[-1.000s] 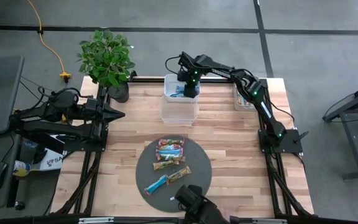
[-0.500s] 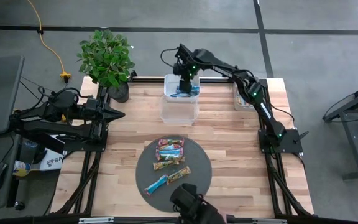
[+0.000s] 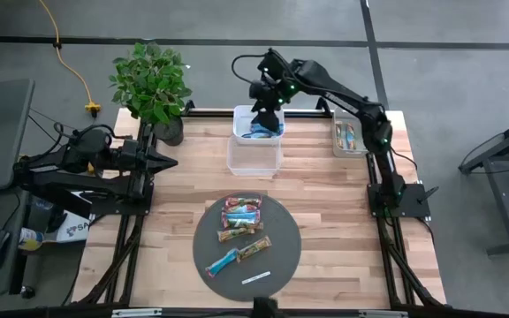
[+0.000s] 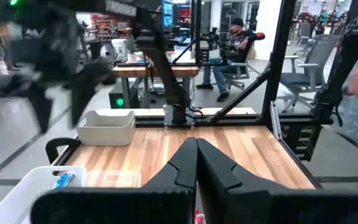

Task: Pick and place Granola Bars by type
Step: Put the yellow granola bar into the gray bin

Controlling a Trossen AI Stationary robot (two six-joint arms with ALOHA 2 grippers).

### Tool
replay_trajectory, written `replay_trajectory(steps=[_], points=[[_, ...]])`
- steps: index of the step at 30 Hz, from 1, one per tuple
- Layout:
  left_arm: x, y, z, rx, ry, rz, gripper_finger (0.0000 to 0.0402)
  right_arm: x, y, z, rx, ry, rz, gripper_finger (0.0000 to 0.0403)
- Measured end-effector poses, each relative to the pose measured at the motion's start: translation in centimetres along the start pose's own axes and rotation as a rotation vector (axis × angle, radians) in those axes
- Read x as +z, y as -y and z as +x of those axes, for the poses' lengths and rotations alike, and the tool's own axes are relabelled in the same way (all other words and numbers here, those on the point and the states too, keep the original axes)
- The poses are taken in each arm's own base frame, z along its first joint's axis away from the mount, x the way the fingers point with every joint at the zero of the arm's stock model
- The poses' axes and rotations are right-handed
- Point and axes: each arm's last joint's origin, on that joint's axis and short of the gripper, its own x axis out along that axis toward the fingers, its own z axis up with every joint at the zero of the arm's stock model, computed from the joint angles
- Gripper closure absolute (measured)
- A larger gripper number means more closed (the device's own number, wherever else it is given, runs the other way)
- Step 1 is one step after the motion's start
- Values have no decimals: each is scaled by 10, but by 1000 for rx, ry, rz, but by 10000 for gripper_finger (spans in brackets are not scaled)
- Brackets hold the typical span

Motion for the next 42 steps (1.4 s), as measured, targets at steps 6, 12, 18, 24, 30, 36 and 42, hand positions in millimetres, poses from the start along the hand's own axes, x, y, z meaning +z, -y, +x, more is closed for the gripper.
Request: replay_trajectory(steps=[6,12,18,24,30,36,42], points=[[0,0,0,0,0,0,401,19,-69,-22,141,71,-70,183],[0,0,0,0,0,0,401,27,-142,-30,298,70,-111,183],[0,0,0,0,0,0,401,23,-218,-18,423,-9,-167,183],[0,0,0,0,0,0,401,11,-288,-12,359,-58,-298,183],[0,0,0,0,0,0,401,-6,-341,-9,299,-94,-338,183],[0,0,0,0,0,0,401,-25,-384,20,188,-143,-392,183],[0,0,0,0,0,0,401,-41,-404,69,153,-225,-372,183]])
